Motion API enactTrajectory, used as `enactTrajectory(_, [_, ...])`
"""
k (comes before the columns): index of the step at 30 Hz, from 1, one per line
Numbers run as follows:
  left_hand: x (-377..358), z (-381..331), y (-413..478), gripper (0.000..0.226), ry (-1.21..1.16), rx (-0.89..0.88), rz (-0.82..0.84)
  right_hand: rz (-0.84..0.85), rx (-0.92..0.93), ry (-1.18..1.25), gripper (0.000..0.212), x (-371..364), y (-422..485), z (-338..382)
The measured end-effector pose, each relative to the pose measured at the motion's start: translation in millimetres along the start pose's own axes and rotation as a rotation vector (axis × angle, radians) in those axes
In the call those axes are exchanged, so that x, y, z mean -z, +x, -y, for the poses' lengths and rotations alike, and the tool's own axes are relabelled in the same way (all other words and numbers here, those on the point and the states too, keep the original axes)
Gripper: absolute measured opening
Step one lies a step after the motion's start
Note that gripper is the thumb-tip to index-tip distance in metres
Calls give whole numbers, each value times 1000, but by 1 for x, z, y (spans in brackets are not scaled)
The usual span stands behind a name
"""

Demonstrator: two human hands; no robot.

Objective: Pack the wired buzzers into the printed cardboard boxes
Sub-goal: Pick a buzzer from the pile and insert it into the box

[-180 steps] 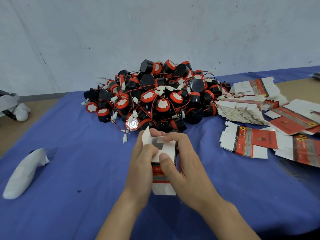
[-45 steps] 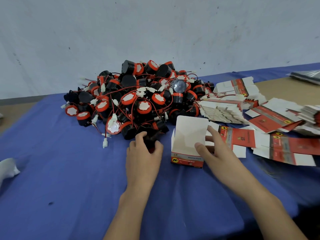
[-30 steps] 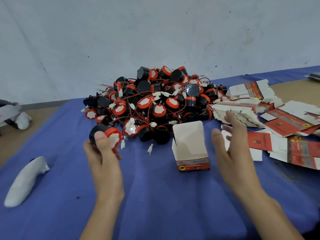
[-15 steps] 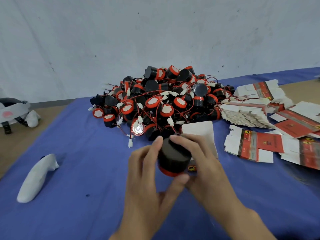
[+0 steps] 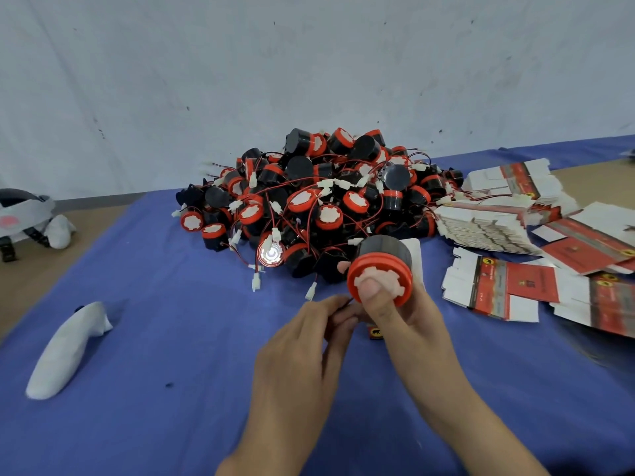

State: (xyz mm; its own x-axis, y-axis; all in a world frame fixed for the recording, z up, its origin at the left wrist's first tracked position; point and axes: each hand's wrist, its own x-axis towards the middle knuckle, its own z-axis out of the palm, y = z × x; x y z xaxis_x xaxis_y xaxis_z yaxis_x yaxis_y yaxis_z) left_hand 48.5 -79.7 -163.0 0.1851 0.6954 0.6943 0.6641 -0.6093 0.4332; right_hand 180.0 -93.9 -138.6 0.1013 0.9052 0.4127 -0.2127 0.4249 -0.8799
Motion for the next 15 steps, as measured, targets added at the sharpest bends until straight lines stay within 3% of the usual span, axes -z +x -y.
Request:
enactTrajectory(4, [-1,4,1,23,27,-56,11,-27,-2,-52,26,6,2,-4])
enactTrajectory(10, [1,6,1,26,102,-195,-16,-62,26,-108,42,16,7,-3])
enactTrajectory(15, [8,13,3,25,116,-158,-36,28,-4,-296,51,20,5,-6])
